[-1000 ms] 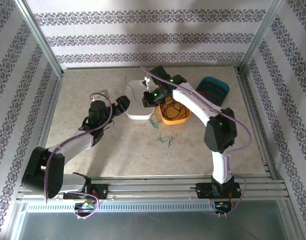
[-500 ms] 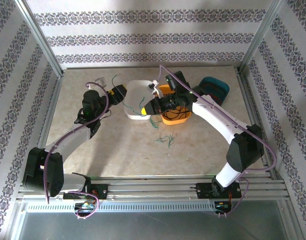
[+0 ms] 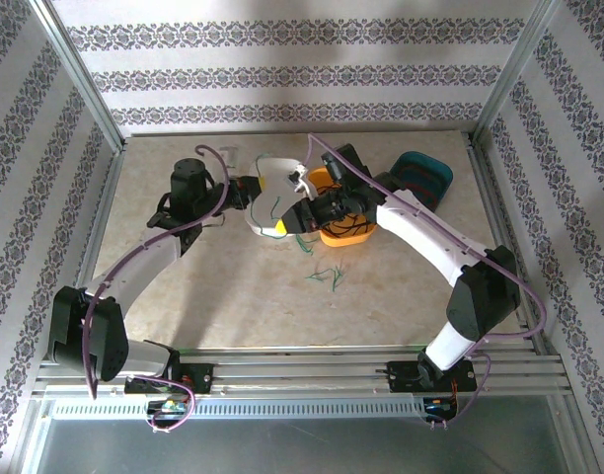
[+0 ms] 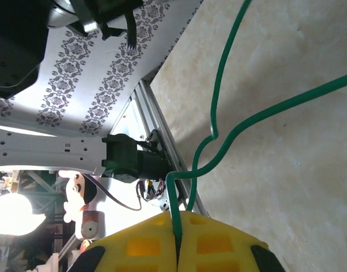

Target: Untangle the cables

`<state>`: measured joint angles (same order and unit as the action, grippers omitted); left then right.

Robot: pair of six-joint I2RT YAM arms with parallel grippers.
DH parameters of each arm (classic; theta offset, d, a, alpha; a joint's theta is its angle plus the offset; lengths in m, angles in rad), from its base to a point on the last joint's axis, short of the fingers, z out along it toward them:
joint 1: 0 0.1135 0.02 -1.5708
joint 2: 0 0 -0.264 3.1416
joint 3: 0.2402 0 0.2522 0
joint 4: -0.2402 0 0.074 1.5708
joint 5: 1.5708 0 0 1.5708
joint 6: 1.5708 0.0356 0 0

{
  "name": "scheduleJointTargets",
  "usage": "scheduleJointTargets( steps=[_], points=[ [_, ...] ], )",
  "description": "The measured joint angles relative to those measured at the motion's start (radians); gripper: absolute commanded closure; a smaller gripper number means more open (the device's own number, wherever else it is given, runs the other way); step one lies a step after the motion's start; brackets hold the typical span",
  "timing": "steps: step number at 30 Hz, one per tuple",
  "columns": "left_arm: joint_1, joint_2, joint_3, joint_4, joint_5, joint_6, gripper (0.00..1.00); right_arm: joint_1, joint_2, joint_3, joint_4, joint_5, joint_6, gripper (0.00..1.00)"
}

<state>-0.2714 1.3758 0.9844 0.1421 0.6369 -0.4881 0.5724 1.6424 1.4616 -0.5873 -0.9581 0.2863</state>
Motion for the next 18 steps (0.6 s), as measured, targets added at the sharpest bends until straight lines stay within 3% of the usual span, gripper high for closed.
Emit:
scheduleJointTargets(
  steps=[9,10,12,13,14,16,18],
  points=[
    [-0.128,0.013,0.052,-0.298,0.126,0.225,1.0,-0.078,0.002,0.05,0.004,0.008,0.003,1.0],
    [-0.13,0.013,0.052,-0.315,0.128,0.238,0.95,-0.084,0.002,0.053,0.006,0.011,0.005,1.0],
    [-0.13,0.013,0.052,-0.33,0.119,0.256,0.68,-0.091,0.003,0.055,0.01,0.017,0.006,1.0],
    [-0.13,0.013,0.052,-0.33,0.111,0.261,0.46,-0.091,0.004,0.056,0.011,0.019,0.007,1.0],
    [-0.131,0.013,0.052,-0.33,0.095,0.264,0.36,-0.091,0.004,0.056,0.014,0.023,0.01,1.0],
    [-0.132,0.012,0.051,-0.328,0.031,0.259,0.36,-0.09,0.005,0.056,0.02,0.031,0.02,1.0],
    [-0.132,0.006,0.04,-0.307,-0.063,0.247,0.26,-0.09,0.008,0.056,0.029,0.043,0.028,1.0]
  ],
)
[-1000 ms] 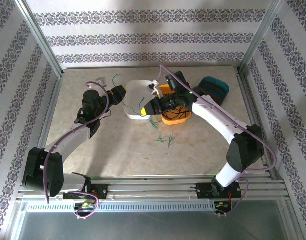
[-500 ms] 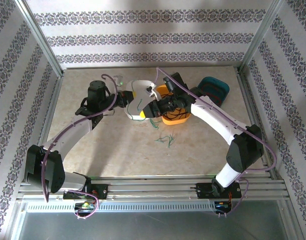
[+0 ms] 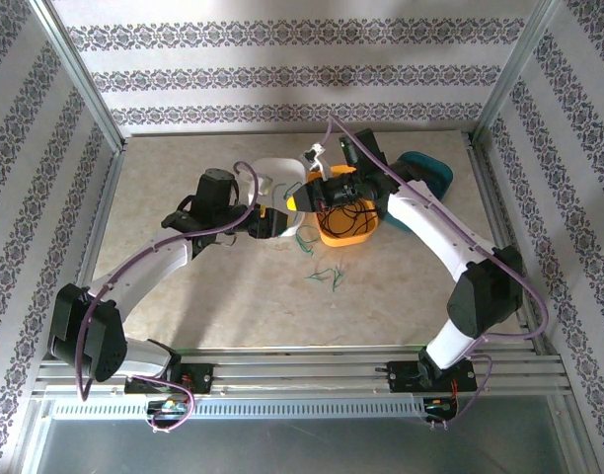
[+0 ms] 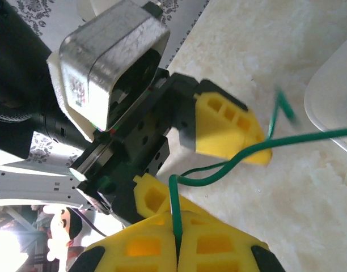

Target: Untangle the cables

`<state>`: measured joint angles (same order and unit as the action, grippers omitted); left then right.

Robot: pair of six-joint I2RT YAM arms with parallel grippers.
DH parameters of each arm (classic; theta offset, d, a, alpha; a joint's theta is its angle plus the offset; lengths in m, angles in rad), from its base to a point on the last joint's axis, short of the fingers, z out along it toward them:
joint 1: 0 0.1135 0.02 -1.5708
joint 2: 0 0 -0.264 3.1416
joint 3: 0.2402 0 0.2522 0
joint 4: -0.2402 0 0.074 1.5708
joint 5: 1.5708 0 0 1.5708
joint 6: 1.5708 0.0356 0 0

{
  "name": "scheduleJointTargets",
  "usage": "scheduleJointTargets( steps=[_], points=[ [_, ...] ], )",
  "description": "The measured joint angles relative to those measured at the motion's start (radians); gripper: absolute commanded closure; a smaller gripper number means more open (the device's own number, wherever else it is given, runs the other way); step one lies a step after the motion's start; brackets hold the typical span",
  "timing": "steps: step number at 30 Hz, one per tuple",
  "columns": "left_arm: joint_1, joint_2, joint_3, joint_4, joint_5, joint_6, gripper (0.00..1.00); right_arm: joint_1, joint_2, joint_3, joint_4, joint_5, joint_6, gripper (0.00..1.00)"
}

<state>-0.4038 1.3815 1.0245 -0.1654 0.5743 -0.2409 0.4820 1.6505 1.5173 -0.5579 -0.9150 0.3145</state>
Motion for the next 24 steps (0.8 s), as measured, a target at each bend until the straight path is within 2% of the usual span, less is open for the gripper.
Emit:
scheduleJointTargets(
  steps=[4,12,17,24],
  points=[
    [0.027,-0.029,-0.049,0.049,-0.229,-0.07,0.1,0.0,0.032,0.015,0.02,0.039,0.012,1.0],
    [0.087,-0.154,-0.169,0.059,-0.729,-0.245,0.05,-0.016,0.231,0.138,0.046,0.122,0.038,1.0],
    [0.151,-0.216,-0.202,0.035,-0.866,-0.322,0.05,-0.022,0.387,0.292,0.018,0.214,0.045,1.0],
    [0.157,-0.242,-0.228,0.014,-0.89,-0.357,0.05,0.006,0.538,0.499,-0.106,0.423,-0.012,1.0]
  ],
)
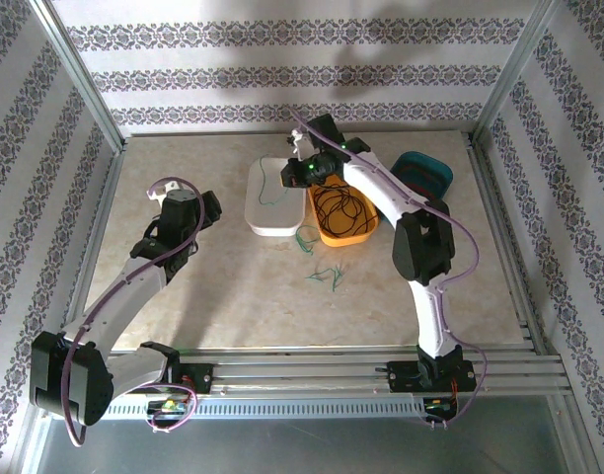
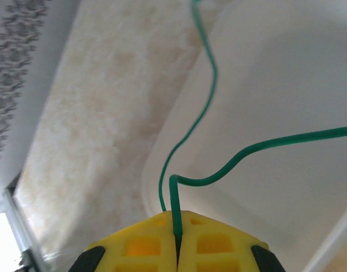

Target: Untangle the cables

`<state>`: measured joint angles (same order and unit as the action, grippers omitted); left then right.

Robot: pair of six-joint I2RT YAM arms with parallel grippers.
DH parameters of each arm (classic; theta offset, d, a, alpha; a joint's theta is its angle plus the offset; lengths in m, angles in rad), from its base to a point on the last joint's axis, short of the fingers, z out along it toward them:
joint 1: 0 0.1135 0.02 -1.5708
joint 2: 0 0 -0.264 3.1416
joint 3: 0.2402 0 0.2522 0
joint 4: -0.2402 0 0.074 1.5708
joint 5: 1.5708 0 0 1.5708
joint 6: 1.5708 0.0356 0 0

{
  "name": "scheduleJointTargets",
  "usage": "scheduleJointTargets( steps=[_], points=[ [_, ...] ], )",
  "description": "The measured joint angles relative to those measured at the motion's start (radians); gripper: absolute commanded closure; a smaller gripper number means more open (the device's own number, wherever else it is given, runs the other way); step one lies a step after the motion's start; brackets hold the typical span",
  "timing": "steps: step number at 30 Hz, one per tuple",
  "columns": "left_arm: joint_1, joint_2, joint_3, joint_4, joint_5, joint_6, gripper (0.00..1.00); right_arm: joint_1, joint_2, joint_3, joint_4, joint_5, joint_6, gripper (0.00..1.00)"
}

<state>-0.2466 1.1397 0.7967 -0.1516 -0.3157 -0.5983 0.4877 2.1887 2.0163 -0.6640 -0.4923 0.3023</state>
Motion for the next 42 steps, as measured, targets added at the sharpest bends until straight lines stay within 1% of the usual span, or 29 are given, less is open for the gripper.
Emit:
scheduleJointTargets(
  steps=[3,8,13,21,25,28,29,32,33,35,36,39,42],
  points=[
    [0.0,0.0,0.0,0.0,0.001,-0.01,0.05,0.015,0.038,0.026,-0.041,0.04,-0.033,1.0],
    [0.0,0.005,0.0,0.0,0.017,-0.013,0.04,0.035,0.086,0.044,-0.099,0.048,-0.108,1.0],
    [0.0,0.032,0.0,0.0,0.039,-0.014,0.04,0.06,0.099,0.055,-0.149,0.071,-0.19,1.0],
    [0.0,0.073,0.0,0.002,0.084,-0.028,0.04,0.113,0.103,0.085,-0.166,0.239,-0.269,1.0],
    [0.0,0.081,0.0,0.002,0.103,-0.035,0.04,0.121,0.103,0.1,-0.172,0.24,-0.275,1.0],
    [0.0,0.086,0.0,0.002,0.113,-0.035,0.04,0.107,0.112,0.116,-0.17,0.201,-0.254,1.0],
    [0.0,0.088,0.0,0.003,0.118,-0.035,0.04,0.099,0.12,0.122,-0.166,0.183,-0.244,0.95],
    [0.0,0.093,0.0,0.004,0.133,-0.035,0.04,0.071,0.143,0.127,-0.153,0.134,-0.199,0.54],
    [0.0,0.095,0.0,0.006,0.139,-0.034,0.04,0.064,0.145,0.123,-0.149,0.126,-0.191,0.49],
    [0.0,0.1,0.0,0.013,0.153,-0.029,0.04,0.052,0.143,0.098,-0.133,0.121,-0.166,0.43],
    [0.0,0.102,0.0,0.016,0.159,-0.026,0.04,0.048,0.138,0.082,-0.119,0.122,-0.161,0.41],
    [-0.003,0.118,0.005,0.024,0.179,-0.004,0.03,0.042,0.087,-0.015,-0.077,0.145,-0.14,0.4],
    [-0.016,0.132,0.013,0.032,0.198,0.027,0.03,0.045,-0.031,-0.151,-0.038,0.19,-0.127,0.4]
  ],
)
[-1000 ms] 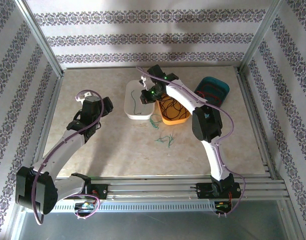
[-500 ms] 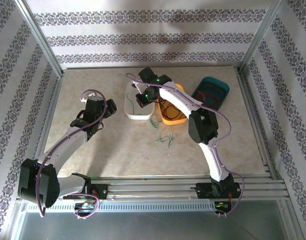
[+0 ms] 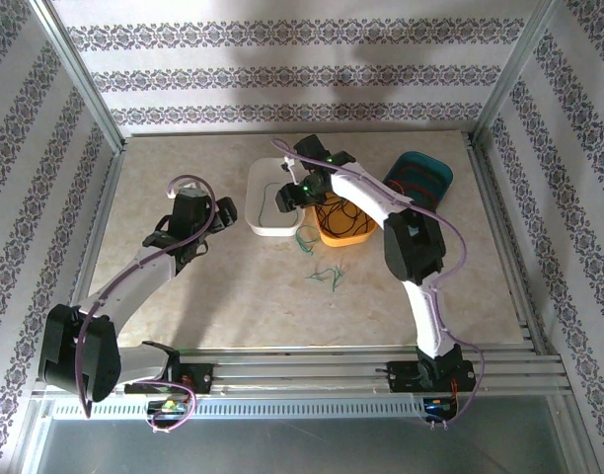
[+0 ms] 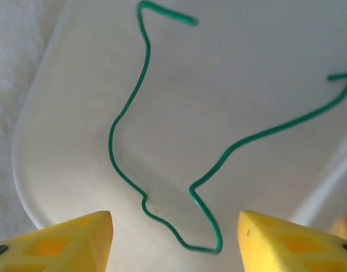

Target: Untangle the cables

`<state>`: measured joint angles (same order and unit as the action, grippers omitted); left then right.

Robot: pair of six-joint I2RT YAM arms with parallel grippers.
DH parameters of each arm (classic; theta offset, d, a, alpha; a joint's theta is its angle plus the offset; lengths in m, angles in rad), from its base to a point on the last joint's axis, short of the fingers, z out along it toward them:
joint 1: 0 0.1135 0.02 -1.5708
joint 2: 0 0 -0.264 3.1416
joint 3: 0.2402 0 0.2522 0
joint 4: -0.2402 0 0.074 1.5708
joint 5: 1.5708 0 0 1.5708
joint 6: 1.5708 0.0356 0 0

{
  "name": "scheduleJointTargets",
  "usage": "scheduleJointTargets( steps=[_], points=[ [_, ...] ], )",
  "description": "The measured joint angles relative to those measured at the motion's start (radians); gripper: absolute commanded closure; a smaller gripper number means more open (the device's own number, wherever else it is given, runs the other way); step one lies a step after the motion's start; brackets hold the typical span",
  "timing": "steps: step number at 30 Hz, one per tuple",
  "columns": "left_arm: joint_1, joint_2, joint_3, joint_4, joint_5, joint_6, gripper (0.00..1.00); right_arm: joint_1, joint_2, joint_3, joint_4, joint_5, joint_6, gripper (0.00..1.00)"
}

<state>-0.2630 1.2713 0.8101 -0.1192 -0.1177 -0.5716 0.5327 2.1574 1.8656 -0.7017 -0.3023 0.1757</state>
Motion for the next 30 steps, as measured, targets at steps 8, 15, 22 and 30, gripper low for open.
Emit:
scheduleJointTargets(
  steps=[8,15,22,30],
  points=[
    [-0.081,0.053,0.013,0.054,0.081,0.085,0.03,0.014,-0.459,-0.361,0.105,0.072,0.035,0.41],
    [-0.184,0.14,0.013,0.122,0.252,0.155,0.06,0.076,-0.581,-0.702,0.099,0.069,0.085,0.44],
    [-0.317,0.245,0.041,0.097,0.402,0.309,0.09,0.119,-0.58,-0.835,0.05,0.106,0.134,0.48],
    [-0.433,0.401,0.143,0.02,0.428,0.493,0.15,0.122,-0.543,-0.842,0.019,0.165,0.156,0.54]
  ],
)
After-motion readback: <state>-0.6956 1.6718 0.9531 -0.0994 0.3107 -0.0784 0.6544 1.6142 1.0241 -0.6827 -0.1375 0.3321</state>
